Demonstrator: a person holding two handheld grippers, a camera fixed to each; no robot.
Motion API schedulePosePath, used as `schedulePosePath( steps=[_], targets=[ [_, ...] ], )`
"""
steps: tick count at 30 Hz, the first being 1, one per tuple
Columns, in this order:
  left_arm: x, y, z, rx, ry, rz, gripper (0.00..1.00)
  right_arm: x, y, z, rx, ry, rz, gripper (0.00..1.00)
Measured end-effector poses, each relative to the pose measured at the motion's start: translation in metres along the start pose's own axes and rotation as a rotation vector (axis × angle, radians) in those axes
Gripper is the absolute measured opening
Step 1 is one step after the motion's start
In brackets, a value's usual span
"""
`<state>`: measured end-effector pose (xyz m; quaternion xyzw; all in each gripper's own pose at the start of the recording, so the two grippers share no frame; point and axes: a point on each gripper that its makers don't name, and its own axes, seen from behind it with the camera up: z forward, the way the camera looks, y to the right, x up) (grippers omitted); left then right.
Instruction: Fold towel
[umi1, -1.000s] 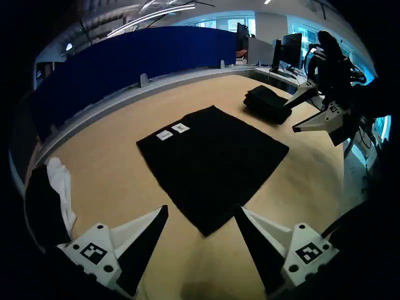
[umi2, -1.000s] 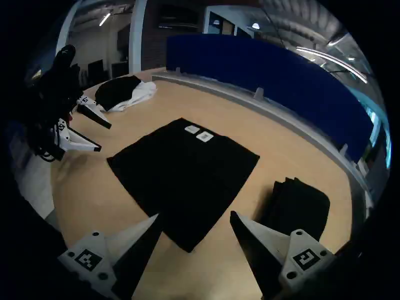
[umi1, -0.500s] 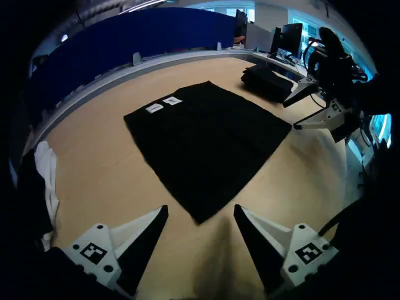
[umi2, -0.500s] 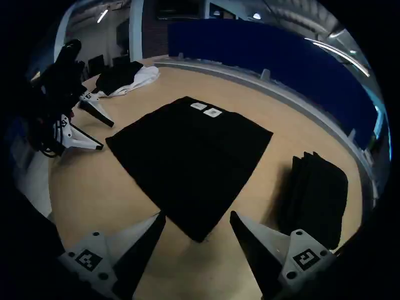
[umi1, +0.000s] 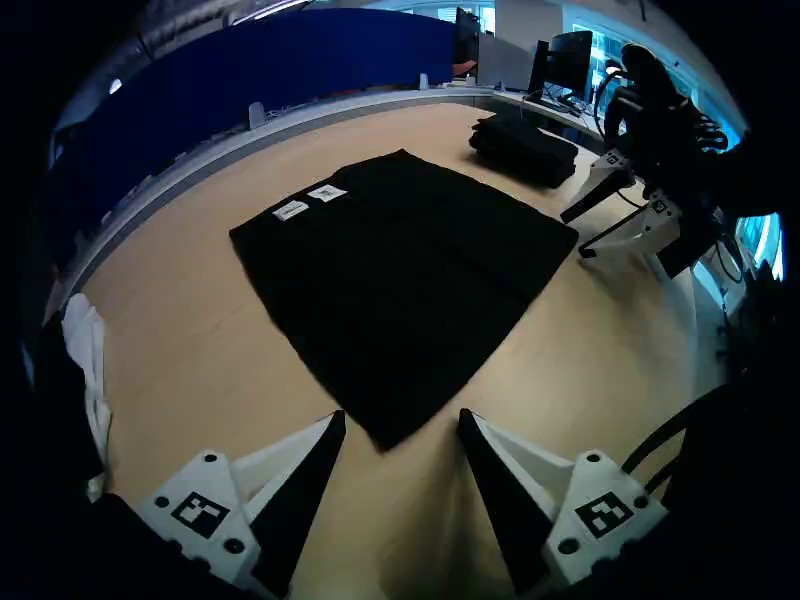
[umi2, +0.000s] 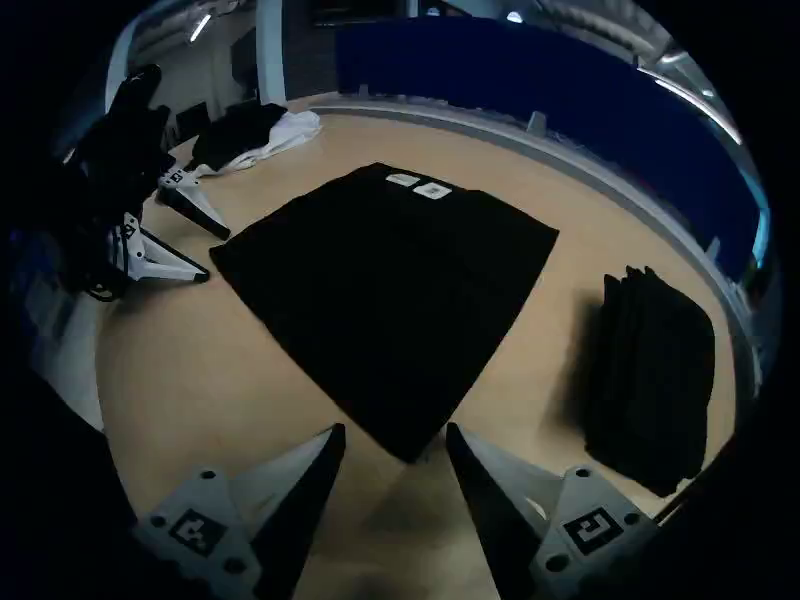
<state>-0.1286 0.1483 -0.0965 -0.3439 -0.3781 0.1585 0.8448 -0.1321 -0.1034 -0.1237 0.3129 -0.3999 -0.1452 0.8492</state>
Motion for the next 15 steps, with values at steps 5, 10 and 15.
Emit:
schedulePosePath(
  steps=[5,10,15],
  targets=[
    [-0.0001,0.0015,-0.0018,-0.002,0.001,0.005,0.77,-0.0026,0.0006,0.0012,-0.005,0.009,0.018,0.63],
    [0.0007,0.0064,-0.0023,-0.011,-0.003,0.023,0.62,-0.0033,0.0037,0.0010,-0.013,0.010,0.034,0.48],
    [0.0014,0.0101,-0.0014,-0.010,-0.008,0.025,0.53,-0.0034,0.0066,0.0002,-0.016,0.008,0.043,0.40]
  ],
)
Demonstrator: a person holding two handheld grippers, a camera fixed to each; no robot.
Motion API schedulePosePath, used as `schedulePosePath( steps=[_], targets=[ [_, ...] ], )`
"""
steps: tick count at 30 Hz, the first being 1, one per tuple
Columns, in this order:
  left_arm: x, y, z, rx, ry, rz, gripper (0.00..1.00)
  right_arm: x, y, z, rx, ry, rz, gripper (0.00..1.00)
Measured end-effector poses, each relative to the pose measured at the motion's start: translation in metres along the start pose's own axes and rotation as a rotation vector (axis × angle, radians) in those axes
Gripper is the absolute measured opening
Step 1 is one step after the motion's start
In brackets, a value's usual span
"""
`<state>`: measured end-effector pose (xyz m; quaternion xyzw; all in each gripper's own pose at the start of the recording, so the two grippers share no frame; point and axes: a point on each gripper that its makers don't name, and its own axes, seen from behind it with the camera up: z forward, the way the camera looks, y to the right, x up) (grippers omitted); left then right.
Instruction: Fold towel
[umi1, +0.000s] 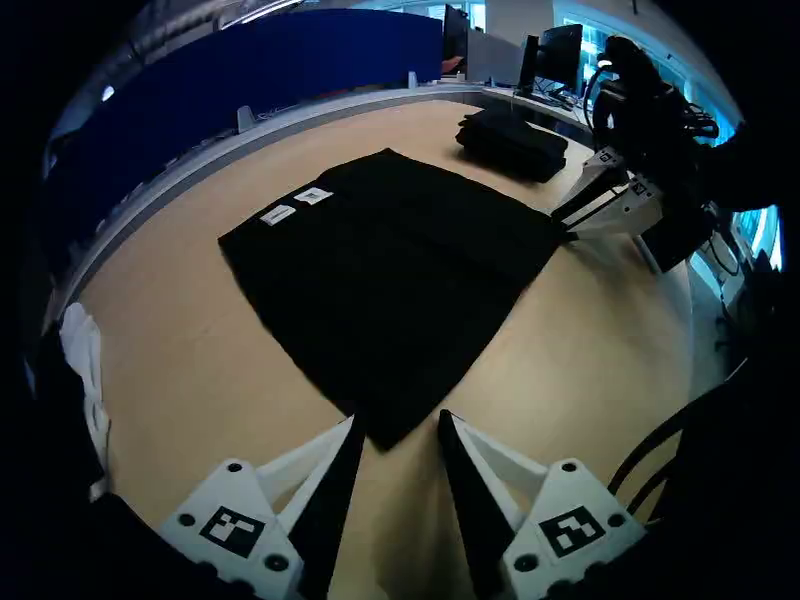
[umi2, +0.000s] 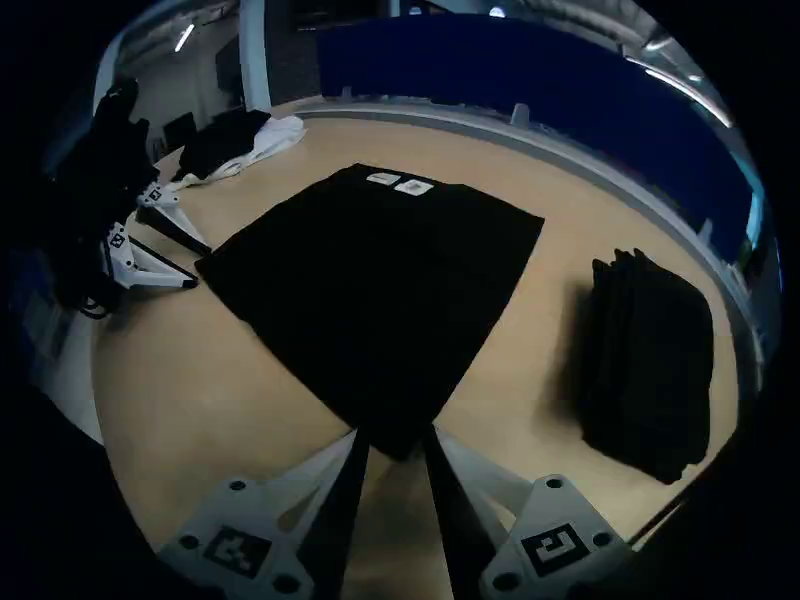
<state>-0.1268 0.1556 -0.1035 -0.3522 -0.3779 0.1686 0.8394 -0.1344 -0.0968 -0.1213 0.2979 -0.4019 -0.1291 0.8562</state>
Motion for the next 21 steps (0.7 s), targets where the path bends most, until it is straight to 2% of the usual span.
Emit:
schedulePosePath(
  steps=[4,12,16,21],
  targets=[
    [0.0001,-0.0005,-0.0008,0.001,-0.005,0.002,0.50,-0.0011,-0.0011,-0.0012,0.001,-0.003,-0.011,0.37],
    [-0.0002,0.0012,-0.0002,-0.010,-0.026,0.033,0.33,-0.0018,-0.0028,-0.0028,0.003,-0.004,0.003,0.30],
    [-0.0015,-0.0019,0.0002,0.009,-0.043,0.054,0.17,-0.0022,-0.0010,-0.0034,-0.003,-0.004,0.009,0.25],
    [-0.0017,-0.0051,-0.0012,0.028,-0.054,0.076,0.12,-0.0009,0.0007,-0.0033,-0.006,0.001,0.022,0.22]
  ],
)
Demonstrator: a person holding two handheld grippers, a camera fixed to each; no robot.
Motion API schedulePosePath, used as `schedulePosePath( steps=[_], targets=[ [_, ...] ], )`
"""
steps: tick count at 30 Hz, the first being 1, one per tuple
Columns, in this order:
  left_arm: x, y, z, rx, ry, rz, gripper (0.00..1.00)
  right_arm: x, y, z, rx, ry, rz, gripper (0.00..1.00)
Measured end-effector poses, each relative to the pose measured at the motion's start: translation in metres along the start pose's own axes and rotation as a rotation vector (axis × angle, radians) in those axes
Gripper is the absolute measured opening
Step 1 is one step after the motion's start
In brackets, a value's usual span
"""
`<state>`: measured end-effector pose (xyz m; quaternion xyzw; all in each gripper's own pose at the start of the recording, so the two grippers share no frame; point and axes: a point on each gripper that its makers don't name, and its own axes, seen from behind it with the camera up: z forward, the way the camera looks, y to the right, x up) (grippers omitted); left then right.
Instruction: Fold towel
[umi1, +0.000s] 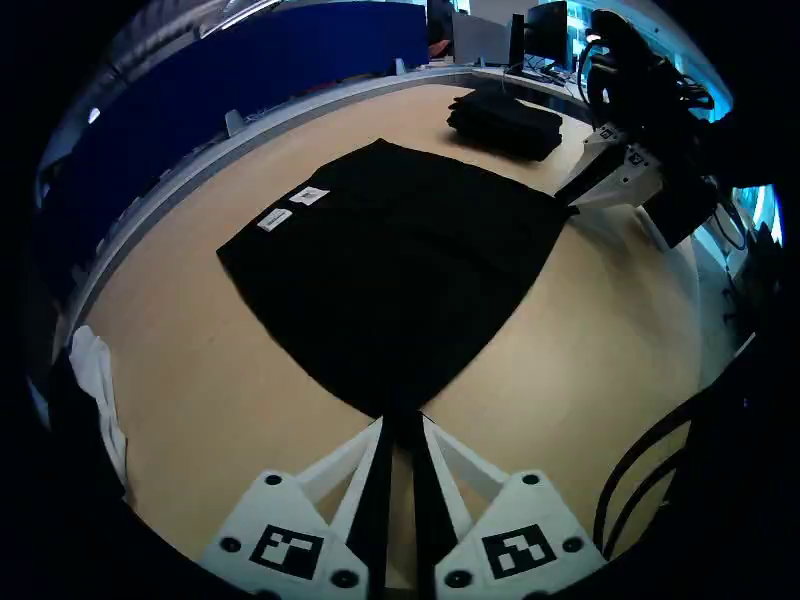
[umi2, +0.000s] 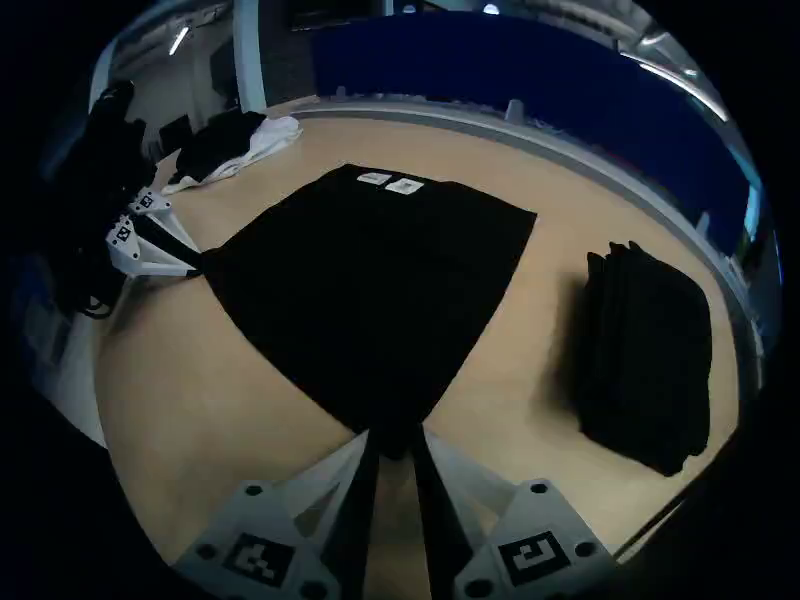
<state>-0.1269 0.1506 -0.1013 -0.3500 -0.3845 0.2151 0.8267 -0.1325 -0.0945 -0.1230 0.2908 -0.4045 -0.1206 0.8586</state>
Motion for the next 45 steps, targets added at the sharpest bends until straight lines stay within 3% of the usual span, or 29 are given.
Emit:
schedulePosePath(
  steps=[6,12,21,33,45],
  targets=[
    [0.001,0.000,-0.001,-0.009,-0.003,-0.027,0.10,0.003,-0.001,-0.003,-0.002,0.010,-0.017,0.18],
    [0.005,-0.001,-0.002,-0.006,0.007,-0.022,0.09,0.011,0.001,-0.005,-0.004,0.021,-0.007,0.17],
    [0.019,-0.003,-0.015,0.007,0.020,-0.037,0.09,0.033,0.005,-0.018,-0.008,0.053,0.002,0.16],
    [0.051,-0.011,-0.052,0.019,0.048,-0.084,0.09,0.071,0.003,-0.054,-0.005,0.113,0.037,0.15],
    [0.079,-0.012,-0.093,0.016,0.069,-0.141,0.09,0.103,-0.005,-0.097,0.008,0.165,0.079,0.15]
  ],
)
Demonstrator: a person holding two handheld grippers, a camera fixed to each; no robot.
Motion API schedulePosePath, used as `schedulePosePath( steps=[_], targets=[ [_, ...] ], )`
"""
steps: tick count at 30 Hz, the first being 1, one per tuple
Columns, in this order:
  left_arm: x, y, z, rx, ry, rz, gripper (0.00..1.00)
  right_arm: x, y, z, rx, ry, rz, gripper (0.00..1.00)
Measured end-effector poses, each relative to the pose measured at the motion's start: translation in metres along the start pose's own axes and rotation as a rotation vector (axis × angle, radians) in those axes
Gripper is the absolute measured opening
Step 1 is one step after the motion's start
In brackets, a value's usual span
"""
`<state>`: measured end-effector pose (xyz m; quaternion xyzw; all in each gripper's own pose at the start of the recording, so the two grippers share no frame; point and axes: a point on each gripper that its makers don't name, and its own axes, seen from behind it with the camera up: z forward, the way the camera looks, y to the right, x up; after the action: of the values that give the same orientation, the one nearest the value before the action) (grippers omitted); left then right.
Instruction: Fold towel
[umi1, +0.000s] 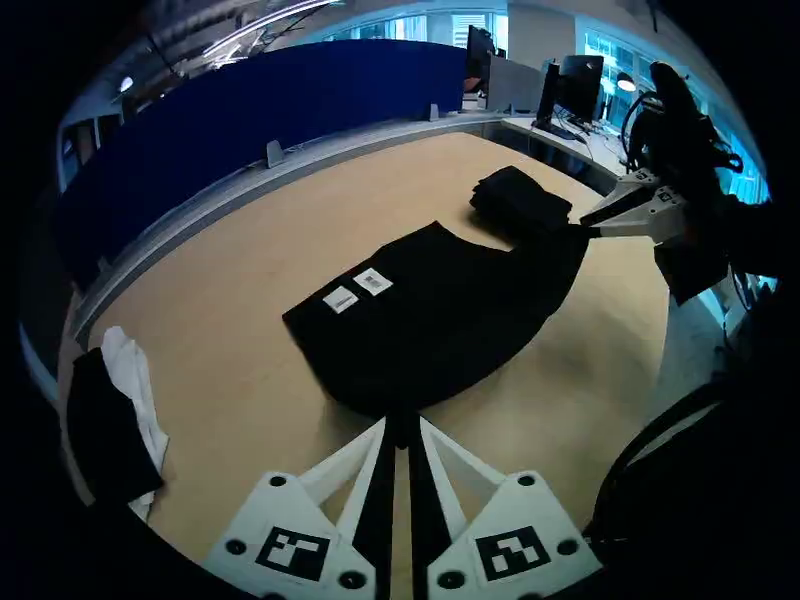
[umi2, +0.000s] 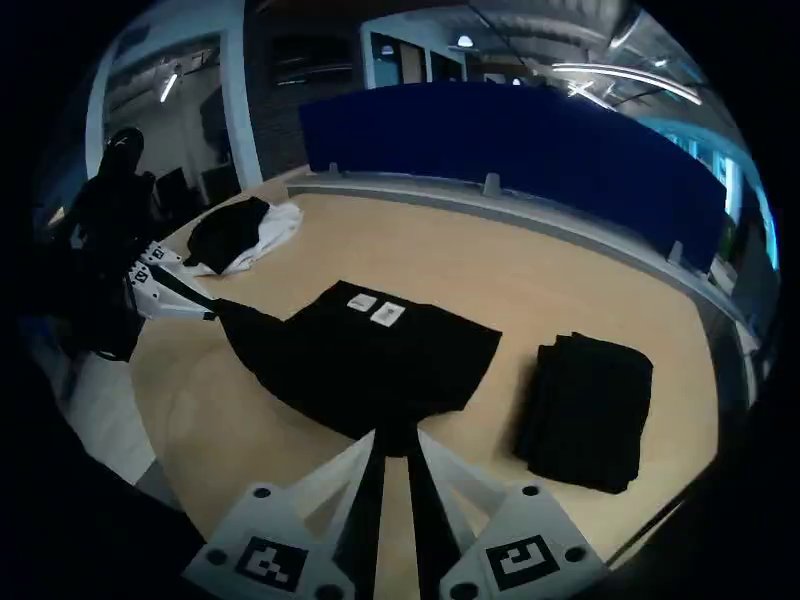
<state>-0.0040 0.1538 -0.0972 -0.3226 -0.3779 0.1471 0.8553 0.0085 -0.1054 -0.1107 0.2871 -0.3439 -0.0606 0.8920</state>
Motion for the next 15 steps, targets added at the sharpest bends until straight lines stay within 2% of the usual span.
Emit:
schedulePosePath(
  steps=[6,15],
  targets=[
    [0.006,0.004,-0.014,-0.004,0.004,0.000,0.09,0.007,-0.009,-0.015,0.009,0.003,-0.001,0.15],
    [0.000,0.006,-0.013,-0.012,-0.011,-0.007,0.09,0.001,-0.008,-0.011,0.009,-0.018,0.004,0.15]
  ],
)
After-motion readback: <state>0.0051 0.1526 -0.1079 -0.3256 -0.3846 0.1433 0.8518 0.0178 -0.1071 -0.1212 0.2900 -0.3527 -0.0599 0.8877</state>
